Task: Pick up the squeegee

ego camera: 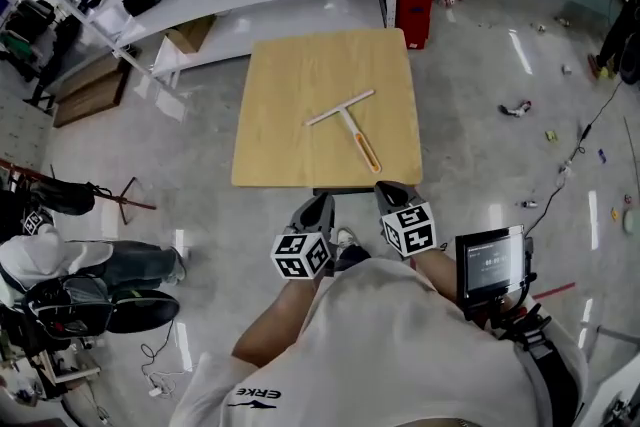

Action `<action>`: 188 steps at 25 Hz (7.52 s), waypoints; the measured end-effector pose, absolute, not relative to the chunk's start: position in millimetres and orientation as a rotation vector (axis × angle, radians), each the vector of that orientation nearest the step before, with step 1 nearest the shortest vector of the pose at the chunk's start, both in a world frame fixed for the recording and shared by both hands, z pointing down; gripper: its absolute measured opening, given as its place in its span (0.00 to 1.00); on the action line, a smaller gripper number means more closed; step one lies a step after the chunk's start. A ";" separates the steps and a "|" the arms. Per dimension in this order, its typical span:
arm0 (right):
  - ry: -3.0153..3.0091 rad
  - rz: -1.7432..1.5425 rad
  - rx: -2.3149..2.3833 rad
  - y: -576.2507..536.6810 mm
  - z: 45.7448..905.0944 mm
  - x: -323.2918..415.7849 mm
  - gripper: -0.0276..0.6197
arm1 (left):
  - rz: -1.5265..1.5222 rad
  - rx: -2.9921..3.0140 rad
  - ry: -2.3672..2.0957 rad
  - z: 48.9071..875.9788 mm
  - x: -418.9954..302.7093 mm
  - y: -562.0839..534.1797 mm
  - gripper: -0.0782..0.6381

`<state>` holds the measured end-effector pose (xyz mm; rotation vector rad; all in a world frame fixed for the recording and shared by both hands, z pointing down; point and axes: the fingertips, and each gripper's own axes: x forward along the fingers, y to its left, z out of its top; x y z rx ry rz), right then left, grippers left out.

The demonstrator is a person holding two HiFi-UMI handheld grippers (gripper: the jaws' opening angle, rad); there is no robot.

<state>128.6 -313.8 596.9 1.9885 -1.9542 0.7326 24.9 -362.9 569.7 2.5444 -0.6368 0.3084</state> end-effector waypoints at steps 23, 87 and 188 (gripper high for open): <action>-1.721 0.838 2.005 -390.8 640.6 160.2 0.05 | 0.413 2.464 -0.482 636.0 71.7 -458.1 0.12; -1.664 0.843 2.035 -421.9 631.9 279.7 0.05 | 0.461 2.017 -0.320 717.3 197.5 -528.4 0.18; -2.143 0.574 2.005 -285.1 519.5 188.6 0.05 | -0.115 2.248 -0.419 519.6 90.9 -339.1 0.17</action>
